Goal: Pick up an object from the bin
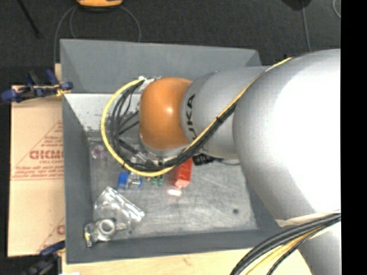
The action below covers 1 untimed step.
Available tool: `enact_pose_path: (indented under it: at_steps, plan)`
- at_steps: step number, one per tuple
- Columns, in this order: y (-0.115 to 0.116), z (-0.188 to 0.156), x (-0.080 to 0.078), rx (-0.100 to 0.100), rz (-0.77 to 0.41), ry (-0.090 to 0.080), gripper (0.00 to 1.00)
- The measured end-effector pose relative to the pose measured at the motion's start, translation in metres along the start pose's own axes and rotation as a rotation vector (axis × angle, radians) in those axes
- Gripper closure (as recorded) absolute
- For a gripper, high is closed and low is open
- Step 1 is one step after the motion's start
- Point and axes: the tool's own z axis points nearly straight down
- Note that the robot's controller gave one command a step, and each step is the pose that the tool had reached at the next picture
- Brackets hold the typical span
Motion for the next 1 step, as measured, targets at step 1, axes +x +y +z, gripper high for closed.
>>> enact_pose_path:
  at_steps: [1]
  plan:
    - [-0.0165, -0.1250, -0.0289, -0.002, -0.010, -0.010, 1.00]
